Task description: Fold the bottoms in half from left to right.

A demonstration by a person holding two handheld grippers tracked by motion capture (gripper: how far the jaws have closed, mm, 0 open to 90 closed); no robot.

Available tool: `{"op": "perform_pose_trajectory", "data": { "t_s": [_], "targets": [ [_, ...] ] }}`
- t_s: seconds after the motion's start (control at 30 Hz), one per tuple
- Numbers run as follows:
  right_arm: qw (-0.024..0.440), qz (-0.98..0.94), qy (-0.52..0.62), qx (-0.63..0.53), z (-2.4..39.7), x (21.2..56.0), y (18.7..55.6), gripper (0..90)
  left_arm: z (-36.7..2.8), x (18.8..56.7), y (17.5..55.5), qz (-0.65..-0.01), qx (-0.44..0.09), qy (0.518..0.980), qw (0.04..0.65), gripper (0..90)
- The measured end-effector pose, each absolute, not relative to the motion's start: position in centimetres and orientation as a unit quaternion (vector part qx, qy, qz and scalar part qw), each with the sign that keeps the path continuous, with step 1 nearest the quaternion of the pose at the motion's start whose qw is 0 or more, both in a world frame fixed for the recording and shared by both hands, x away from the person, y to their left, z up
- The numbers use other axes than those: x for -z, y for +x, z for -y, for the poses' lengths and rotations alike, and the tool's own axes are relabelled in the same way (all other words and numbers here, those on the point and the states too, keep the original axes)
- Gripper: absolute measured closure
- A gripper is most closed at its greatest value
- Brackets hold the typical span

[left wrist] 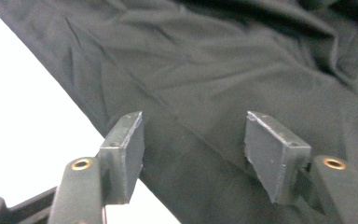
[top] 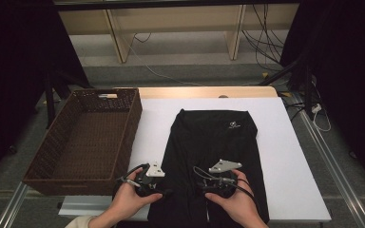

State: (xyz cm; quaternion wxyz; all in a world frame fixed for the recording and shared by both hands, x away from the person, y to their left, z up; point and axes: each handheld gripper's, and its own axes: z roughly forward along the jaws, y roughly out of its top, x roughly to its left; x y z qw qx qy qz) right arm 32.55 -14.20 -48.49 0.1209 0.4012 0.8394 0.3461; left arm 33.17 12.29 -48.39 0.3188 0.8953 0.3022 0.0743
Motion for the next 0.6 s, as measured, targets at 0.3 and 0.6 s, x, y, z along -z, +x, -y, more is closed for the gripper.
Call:
{"op": "perform_pose_trajectory", "data": {
  "t_s": [0.3, 0.6],
  "targets": [
    [0.143, -0.846, 0.408, -0.312, 12.9, 48.4, 32.9, 79.8, -12.3, 48.2, 32.8, -0.296, -0.084, 0.899, 0.313, 60.3],
    [0.131, -0.846, 0.412, -0.311, 13.1, 48.1, 32.6, 87.3, -12.5, 48.1, 32.4, -0.298, -0.076, 0.900, 0.309, 81.0]
  ]
}}
